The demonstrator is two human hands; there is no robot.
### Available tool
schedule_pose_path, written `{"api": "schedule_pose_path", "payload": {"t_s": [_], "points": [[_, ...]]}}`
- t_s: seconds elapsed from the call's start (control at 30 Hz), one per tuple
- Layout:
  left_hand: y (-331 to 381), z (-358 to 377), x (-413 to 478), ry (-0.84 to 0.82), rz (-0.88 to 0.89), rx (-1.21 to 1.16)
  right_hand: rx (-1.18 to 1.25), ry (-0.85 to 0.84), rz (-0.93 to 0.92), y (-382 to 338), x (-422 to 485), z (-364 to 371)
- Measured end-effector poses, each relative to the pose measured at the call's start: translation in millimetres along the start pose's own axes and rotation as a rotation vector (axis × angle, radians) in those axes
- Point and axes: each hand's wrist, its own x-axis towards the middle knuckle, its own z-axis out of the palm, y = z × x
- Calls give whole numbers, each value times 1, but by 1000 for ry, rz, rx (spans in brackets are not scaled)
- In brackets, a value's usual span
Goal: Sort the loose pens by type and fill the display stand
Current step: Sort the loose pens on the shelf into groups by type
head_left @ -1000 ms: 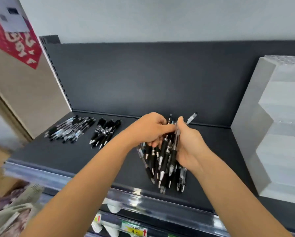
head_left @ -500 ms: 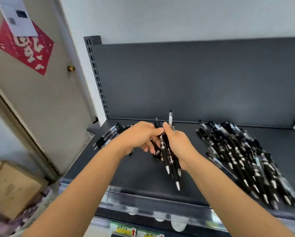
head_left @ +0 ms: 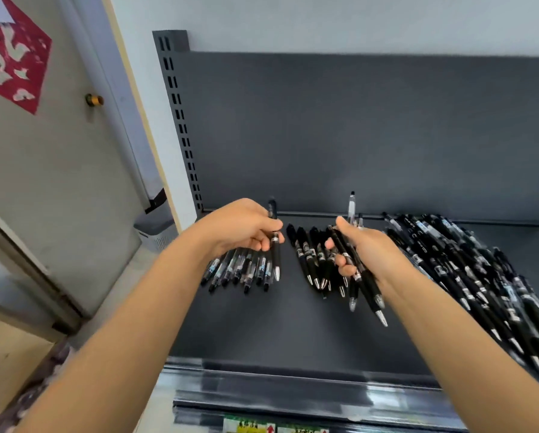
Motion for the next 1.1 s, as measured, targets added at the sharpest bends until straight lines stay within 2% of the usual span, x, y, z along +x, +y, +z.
{"api": "schedule_pose_path", "payload": {"t_s": [0.2,0.4,0.5,0.63,0.73,0.9,1.1], "points": [[0,50,50,137,-3,328,213,82,59,-8,18,-16],[-1,78,70,259,42,597,352,45,123,-10,33,-26],[1,76,70,261,101,545,384,30,122,-9,37,-28],[14,72,58,39,125,200,374,-30,80,-8,43,-24],[15,73,58,-19,141,246,280,-26,30,-8,47,-19],[17,63,57,-88,99,44,300,-64,15,-12,47,-22],[21,67,57,-32,115,98,309,-91,43,-16,41,-30]]}}
